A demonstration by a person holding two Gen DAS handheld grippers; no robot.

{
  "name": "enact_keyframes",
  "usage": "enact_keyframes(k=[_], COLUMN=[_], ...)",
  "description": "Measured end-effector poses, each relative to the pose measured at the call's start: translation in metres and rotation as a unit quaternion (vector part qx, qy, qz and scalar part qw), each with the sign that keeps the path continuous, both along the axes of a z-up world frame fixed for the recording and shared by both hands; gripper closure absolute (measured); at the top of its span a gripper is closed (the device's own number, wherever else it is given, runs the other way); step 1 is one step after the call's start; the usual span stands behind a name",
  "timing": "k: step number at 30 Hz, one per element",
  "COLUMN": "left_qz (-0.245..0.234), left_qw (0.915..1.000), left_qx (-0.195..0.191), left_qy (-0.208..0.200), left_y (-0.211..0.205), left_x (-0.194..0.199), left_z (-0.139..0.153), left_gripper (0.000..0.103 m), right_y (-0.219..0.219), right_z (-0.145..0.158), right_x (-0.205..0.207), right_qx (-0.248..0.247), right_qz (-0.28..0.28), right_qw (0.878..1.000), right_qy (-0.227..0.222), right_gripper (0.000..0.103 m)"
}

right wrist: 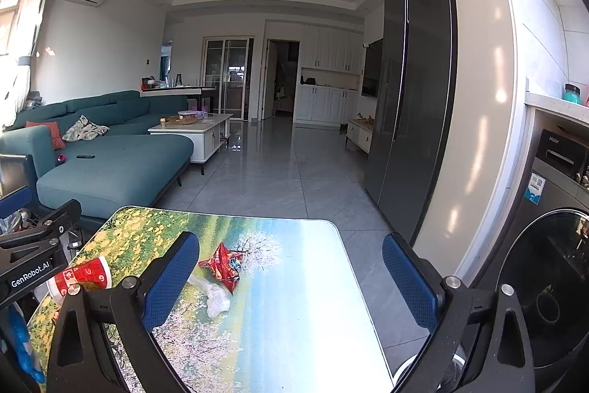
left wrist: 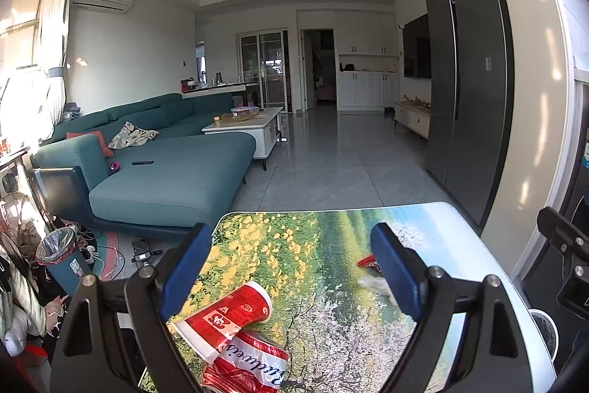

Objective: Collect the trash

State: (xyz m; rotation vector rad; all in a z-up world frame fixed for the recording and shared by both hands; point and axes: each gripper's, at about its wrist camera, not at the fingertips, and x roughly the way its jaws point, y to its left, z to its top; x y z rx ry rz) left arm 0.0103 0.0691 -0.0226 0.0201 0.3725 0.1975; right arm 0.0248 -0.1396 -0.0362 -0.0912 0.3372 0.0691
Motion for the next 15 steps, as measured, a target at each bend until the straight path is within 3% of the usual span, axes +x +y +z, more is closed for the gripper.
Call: enact_keyframes(k=[15], left_qz=[-0.01], left_qw=[0.9999], left_qx=[0.0], left_qy=[-0.004], left_y=[-0.0023], left_x=[-0.0066], left_z=[-0.0017], left_gripper=[0.015], right_y=[0.0067], right_z=[-0.0001], right_x=[-0.0004], right_qx=[-0.009], right_qz=[0.002], right_qw=[1.0], right_qy=[0.0], right_gripper=[0.001])
